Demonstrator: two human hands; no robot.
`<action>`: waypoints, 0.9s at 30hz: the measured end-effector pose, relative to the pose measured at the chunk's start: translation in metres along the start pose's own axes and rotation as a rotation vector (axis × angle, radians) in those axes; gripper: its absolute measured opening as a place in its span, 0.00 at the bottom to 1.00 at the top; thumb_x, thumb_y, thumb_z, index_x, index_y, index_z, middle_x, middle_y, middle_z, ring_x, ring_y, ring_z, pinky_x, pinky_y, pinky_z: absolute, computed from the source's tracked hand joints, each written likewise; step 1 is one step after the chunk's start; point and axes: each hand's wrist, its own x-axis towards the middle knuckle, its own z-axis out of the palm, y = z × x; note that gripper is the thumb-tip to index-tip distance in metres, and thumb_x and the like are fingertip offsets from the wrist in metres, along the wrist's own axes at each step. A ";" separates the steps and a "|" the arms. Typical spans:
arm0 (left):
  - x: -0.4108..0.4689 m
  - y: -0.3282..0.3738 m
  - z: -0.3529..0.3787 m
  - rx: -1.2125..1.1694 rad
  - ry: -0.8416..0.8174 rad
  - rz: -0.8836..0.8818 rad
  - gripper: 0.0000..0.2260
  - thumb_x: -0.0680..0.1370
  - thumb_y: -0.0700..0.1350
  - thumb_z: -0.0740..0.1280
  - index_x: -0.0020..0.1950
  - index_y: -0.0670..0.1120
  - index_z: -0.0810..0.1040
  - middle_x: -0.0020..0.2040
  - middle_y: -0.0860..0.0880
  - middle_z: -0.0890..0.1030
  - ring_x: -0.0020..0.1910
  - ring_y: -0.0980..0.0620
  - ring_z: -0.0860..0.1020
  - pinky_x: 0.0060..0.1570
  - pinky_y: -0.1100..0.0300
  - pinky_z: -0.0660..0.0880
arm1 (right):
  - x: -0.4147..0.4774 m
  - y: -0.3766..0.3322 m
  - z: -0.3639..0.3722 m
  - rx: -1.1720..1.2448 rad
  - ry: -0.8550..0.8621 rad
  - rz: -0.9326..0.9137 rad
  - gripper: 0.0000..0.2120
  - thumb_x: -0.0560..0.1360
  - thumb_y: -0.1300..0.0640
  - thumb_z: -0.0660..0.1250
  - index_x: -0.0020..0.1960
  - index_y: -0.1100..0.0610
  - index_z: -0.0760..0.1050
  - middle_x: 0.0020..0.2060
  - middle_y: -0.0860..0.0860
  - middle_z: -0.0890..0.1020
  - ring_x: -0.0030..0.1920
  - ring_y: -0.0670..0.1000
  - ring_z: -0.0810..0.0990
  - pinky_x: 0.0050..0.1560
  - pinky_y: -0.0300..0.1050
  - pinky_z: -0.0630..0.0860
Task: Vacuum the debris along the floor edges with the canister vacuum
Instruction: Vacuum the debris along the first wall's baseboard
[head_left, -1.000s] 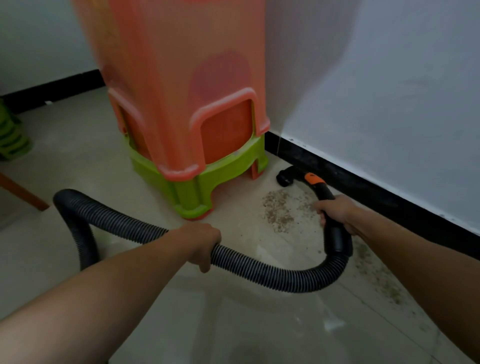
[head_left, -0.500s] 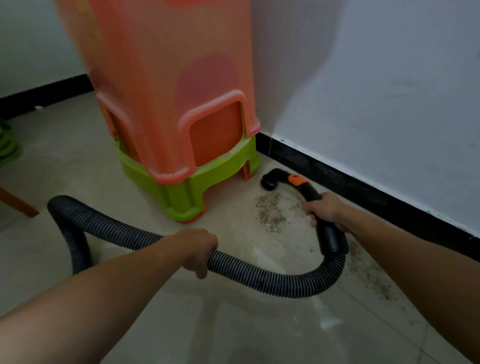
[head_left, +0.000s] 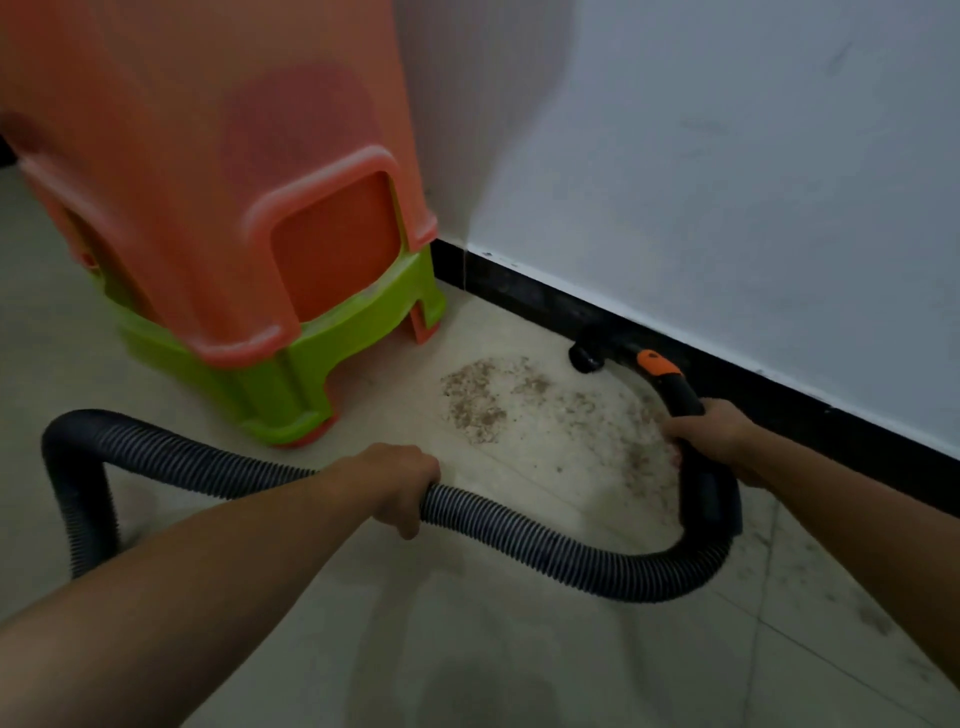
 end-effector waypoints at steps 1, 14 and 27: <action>0.004 0.002 0.000 0.014 -0.007 0.004 0.14 0.65 0.51 0.75 0.45 0.55 0.73 0.38 0.54 0.74 0.39 0.51 0.76 0.33 0.59 0.68 | -0.002 0.008 0.001 0.016 0.020 0.016 0.13 0.72 0.66 0.70 0.55 0.65 0.72 0.31 0.59 0.80 0.24 0.53 0.78 0.25 0.42 0.76; -0.040 -0.053 0.044 0.025 -0.026 -0.166 0.17 0.67 0.48 0.74 0.53 0.53 0.74 0.50 0.50 0.77 0.48 0.50 0.76 0.42 0.58 0.69 | 0.030 -0.063 0.096 0.057 -0.095 -0.119 0.16 0.74 0.65 0.69 0.60 0.61 0.69 0.43 0.62 0.79 0.30 0.54 0.76 0.29 0.46 0.76; -0.011 0.011 0.002 0.019 -0.001 -0.034 0.15 0.63 0.50 0.75 0.37 0.55 0.69 0.35 0.56 0.72 0.32 0.57 0.71 0.26 0.61 0.63 | -0.001 0.008 0.017 -0.068 -0.154 -0.078 0.13 0.68 0.68 0.69 0.52 0.67 0.74 0.28 0.59 0.80 0.25 0.55 0.77 0.31 0.46 0.77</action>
